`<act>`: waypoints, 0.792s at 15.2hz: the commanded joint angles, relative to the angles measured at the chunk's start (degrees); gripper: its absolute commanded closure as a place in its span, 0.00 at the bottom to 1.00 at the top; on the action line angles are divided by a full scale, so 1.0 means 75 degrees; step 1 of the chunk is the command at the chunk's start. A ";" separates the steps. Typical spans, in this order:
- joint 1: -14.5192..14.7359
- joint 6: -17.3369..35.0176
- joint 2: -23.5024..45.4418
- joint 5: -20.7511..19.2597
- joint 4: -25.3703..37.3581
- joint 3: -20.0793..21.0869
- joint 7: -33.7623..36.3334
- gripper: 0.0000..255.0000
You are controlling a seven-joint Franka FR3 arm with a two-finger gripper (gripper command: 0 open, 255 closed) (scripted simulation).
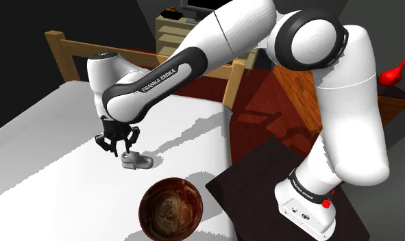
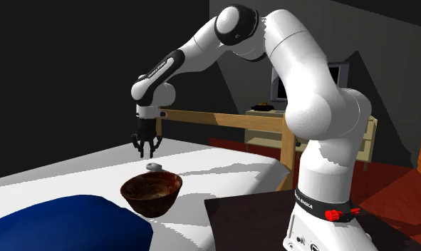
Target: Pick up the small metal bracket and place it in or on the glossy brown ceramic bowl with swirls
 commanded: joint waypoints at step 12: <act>-0.0313 0.3794 0.0020 -0.1442 -0.2230 -0.0352 -0.1538 0.00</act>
